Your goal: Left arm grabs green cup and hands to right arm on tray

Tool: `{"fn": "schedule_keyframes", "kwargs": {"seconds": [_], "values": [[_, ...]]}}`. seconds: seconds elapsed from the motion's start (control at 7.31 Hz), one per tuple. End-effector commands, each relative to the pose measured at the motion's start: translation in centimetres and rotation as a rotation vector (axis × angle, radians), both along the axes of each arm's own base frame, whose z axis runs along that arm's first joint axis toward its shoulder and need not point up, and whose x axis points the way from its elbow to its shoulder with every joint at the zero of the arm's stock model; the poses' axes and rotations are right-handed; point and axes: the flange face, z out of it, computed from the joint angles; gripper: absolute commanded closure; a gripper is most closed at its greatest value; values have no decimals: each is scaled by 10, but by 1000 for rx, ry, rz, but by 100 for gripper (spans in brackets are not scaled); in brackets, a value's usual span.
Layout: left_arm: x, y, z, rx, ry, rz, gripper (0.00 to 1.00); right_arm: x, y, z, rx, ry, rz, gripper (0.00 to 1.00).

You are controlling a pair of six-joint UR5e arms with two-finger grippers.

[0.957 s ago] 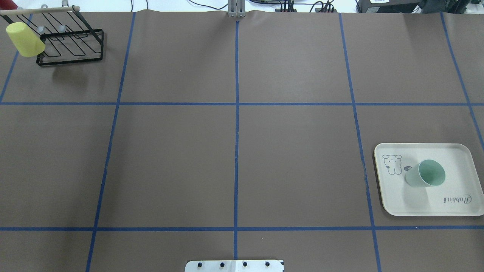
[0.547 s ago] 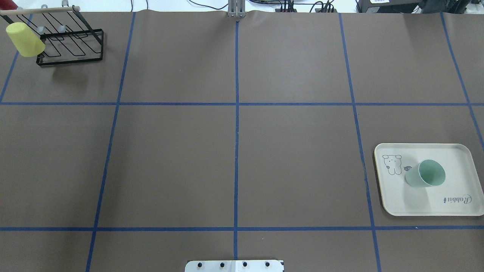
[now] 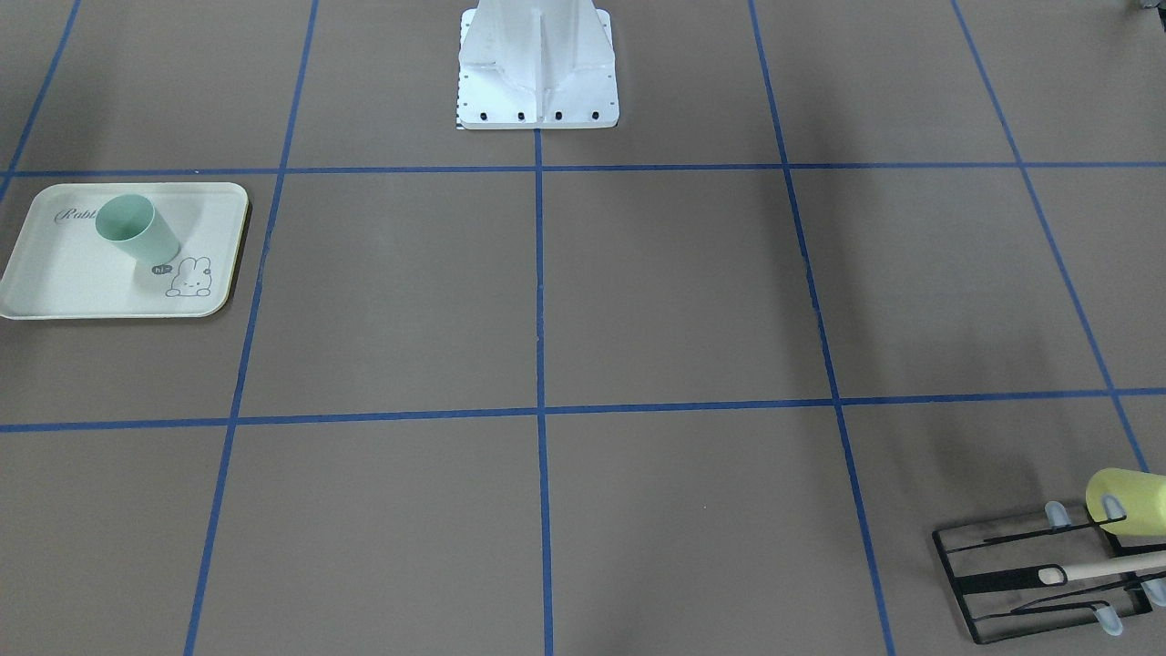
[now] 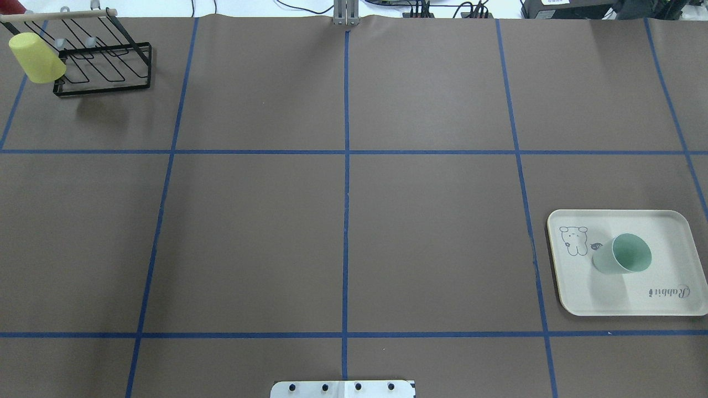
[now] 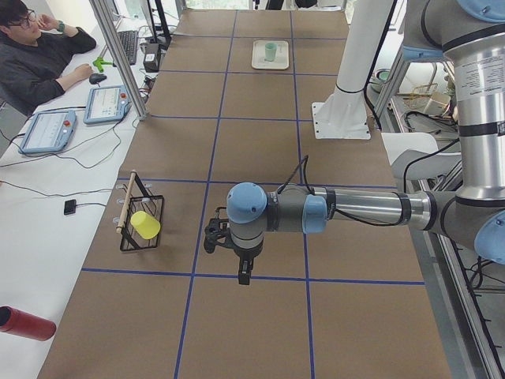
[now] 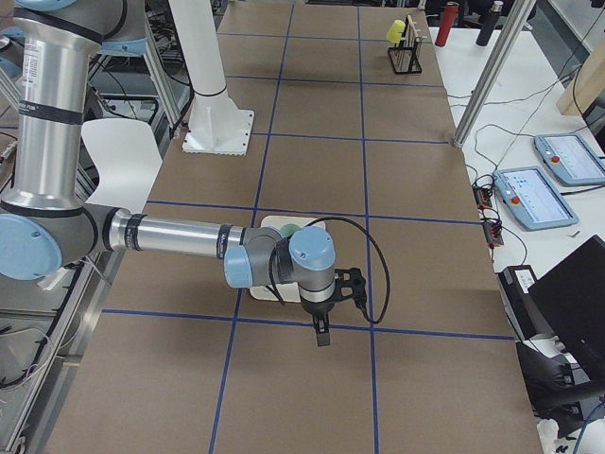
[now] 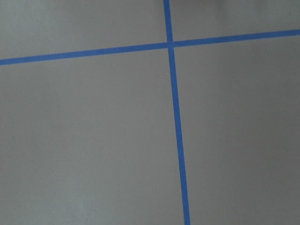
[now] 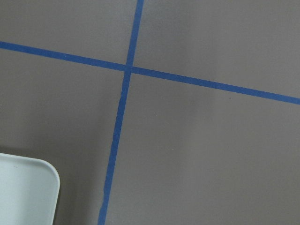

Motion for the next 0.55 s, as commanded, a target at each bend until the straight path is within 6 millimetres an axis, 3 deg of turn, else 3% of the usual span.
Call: {"fn": "schedule_keyframes", "kwargs": {"seconds": [0.0, 0.41], "values": [[0, 2, 1, -6, 0, -2, 0, -2, 2, 4, 1, 1, -5, 0], [0, 3, 2, -7, 2, -2, 0, -2, 6, 24, -40, -4, -3, 0]]}}
